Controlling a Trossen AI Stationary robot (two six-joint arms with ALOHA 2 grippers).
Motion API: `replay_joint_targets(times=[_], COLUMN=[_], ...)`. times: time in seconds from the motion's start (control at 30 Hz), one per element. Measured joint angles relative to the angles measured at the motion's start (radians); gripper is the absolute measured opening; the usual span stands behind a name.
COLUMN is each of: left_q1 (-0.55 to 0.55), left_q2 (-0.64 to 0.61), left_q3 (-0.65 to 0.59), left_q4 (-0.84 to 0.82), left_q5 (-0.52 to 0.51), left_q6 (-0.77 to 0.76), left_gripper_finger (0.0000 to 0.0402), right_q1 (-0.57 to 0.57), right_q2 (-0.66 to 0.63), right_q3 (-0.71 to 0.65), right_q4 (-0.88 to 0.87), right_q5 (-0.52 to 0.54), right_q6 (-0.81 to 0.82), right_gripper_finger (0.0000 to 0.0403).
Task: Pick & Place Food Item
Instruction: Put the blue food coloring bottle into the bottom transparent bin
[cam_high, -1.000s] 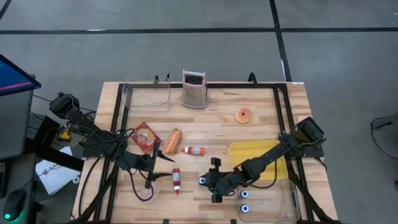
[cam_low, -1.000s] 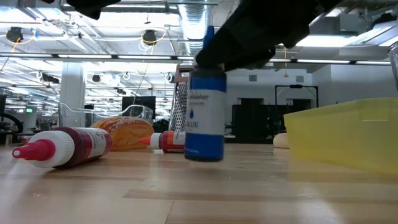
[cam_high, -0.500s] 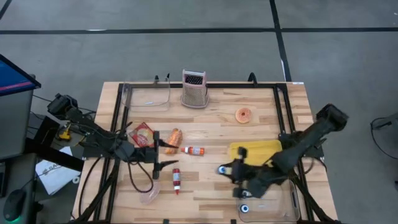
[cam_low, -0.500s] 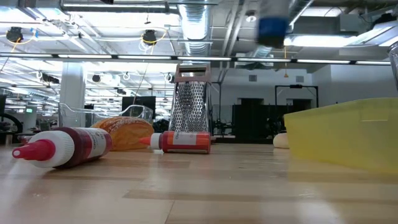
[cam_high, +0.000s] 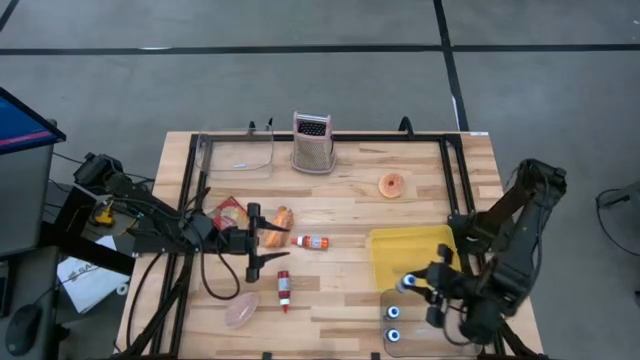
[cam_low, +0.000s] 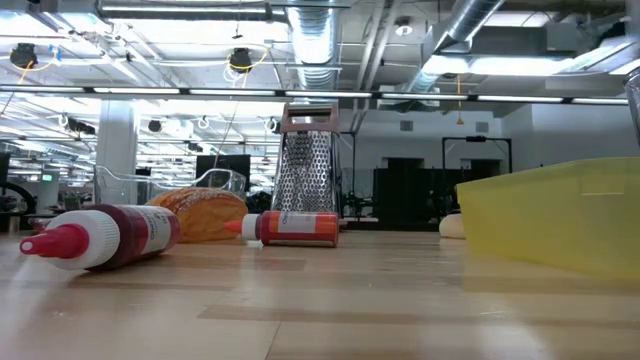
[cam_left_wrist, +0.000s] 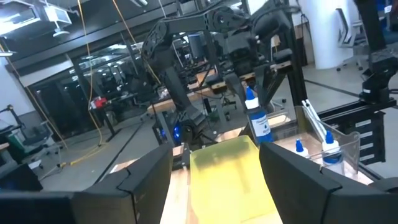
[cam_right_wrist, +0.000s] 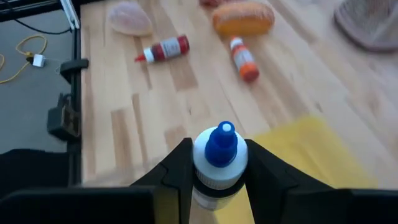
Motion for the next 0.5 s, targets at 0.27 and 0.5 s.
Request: replay_joint_targets(times=[0.27, 0.5], left_q1=[-0.002, -0.005], left_q2=[0.0, 0.0], left_q3=[0.0, 0.0], left_q4=[-0.001, -0.002], left_q5=[0.0, 0.041], left_q6=[-0.027, -0.053], left_gripper_finger=[0.0236, 0.0236], right_q1=[0.1, 0.125], right_q2=[0.041, 0.141], right_q3=[0.004, 0.005], right_q4=[-0.083, -0.037], right_q5=[-0.03, -0.071], right_q6=[0.241, 0.326], right_gripper_finger=[0.01, 0.01])
